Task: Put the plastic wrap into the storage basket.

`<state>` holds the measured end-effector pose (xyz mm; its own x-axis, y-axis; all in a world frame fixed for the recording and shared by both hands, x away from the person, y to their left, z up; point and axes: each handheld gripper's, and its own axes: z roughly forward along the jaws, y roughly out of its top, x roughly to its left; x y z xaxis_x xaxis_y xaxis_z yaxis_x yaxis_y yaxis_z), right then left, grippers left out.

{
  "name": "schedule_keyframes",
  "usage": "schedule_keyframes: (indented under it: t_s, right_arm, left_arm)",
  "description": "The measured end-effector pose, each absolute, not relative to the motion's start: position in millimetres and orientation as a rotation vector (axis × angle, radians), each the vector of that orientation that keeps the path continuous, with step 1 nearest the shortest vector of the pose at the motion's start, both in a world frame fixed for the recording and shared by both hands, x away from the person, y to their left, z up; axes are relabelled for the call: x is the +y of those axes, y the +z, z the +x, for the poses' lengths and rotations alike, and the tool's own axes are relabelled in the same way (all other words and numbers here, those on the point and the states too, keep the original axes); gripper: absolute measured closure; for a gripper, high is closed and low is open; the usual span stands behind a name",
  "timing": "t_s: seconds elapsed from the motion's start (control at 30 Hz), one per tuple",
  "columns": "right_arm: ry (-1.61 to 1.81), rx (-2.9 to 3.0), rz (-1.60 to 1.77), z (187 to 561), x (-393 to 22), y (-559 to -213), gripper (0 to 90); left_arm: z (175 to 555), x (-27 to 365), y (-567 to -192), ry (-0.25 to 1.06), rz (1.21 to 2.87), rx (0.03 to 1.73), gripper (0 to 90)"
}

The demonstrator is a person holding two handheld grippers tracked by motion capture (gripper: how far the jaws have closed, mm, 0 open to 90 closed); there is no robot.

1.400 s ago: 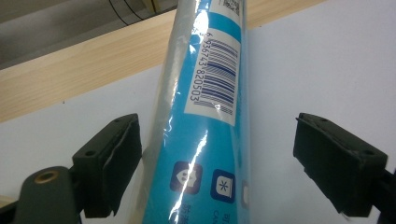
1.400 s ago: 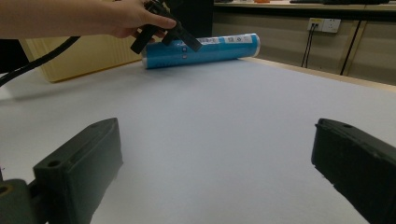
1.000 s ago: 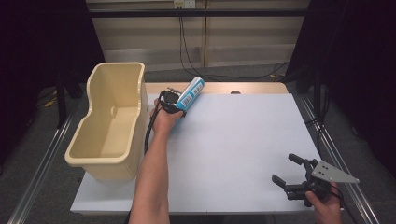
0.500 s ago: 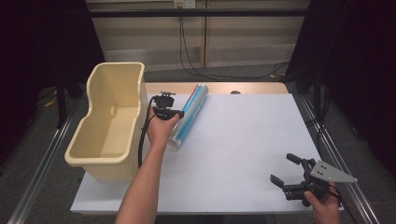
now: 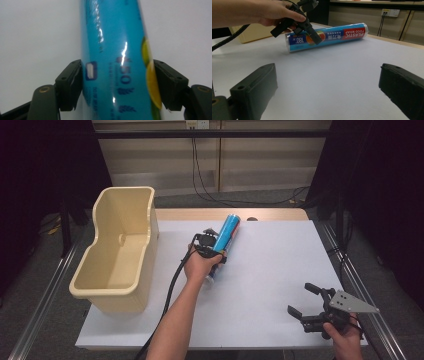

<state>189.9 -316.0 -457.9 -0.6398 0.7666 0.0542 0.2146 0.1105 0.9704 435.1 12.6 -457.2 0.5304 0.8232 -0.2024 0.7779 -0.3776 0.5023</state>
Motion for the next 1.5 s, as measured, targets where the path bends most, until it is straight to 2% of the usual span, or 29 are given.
schedule_keyframes:
  t_s: [0.13,0.33,0.93,1.13,1.33,1.5]
  right_arm:
    - [1.555,1.917,0.96,188.4,-320.7,-458.6,1.6]
    - [1.546,1.907,0.972,186.1,-322.9,-458.5,1.6]
    - [1.532,1.925,0.947,183.9,-315.7,-457.7,1.6]
    - [1.532,1.927,0.946,184.6,-315.0,-457.7,1.6]
    - [1.535,1.929,0.95,185.6,-315.4,-457.8,1.6]
    - [1.533,1.925,0.949,186.6,-316.5,-458.1,1.6]
  left_arm:
    - [434.9,18.0,-454.6,0.075,2.211,1.342,31.5]
    - [419.6,27.9,-453.3,0.11,2.23,1.321,31.9]
    - [341.5,82.8,-448.6,0.164,2.317,1.21,31.7]
    - [350.7,77.6,-443.3,0.17,2.313,1.197,29.6]
    - [375.5,59.0,-433.8,0.182,2.305,1.19,27.4]
    - [397.4,39.8,-438.7,0.134,2.354,1.228,25.8]
